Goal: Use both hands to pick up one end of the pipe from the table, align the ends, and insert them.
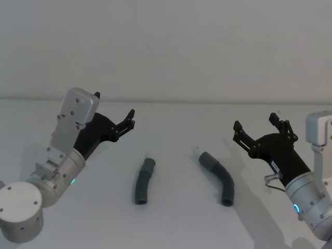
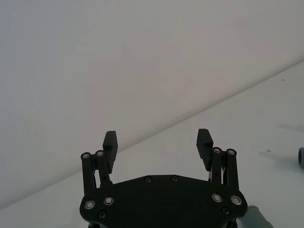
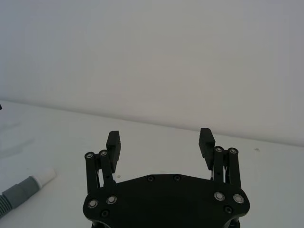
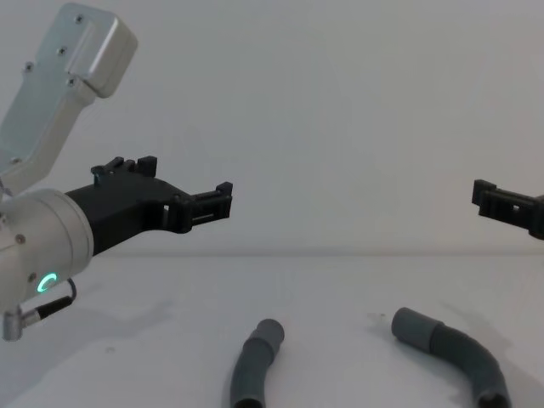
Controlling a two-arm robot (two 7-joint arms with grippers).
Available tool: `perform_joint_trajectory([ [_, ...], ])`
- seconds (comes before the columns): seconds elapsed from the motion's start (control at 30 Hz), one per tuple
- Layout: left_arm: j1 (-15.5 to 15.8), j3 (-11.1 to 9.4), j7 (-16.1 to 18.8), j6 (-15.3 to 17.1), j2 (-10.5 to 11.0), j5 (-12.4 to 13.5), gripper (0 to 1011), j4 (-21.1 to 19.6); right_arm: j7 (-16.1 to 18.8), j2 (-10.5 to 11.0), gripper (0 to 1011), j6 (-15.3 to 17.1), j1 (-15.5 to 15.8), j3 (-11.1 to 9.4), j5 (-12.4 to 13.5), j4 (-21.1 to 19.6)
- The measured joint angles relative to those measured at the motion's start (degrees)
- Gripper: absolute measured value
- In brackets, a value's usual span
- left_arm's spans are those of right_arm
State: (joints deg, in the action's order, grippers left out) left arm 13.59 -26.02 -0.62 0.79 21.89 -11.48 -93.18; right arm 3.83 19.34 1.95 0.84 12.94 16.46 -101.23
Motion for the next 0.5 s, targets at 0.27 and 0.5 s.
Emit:
perform_joint_trajectory([
  [0.27, 0.0, 0.0, 0.0, 0.0, 0.0, 0.0, 1001, 0.0, 0.0, 0.0, 1000, 0.0, 0.0, 0.0, 0.0, 0.0],
  [0.5, 0.0, 0.0, 0.0, 0.0, 0.0, 0.0, 1001, 0.0, 0.0, 0.0, 999, 0.0, 0.0, 0.0, 0.0, 0.0],
])
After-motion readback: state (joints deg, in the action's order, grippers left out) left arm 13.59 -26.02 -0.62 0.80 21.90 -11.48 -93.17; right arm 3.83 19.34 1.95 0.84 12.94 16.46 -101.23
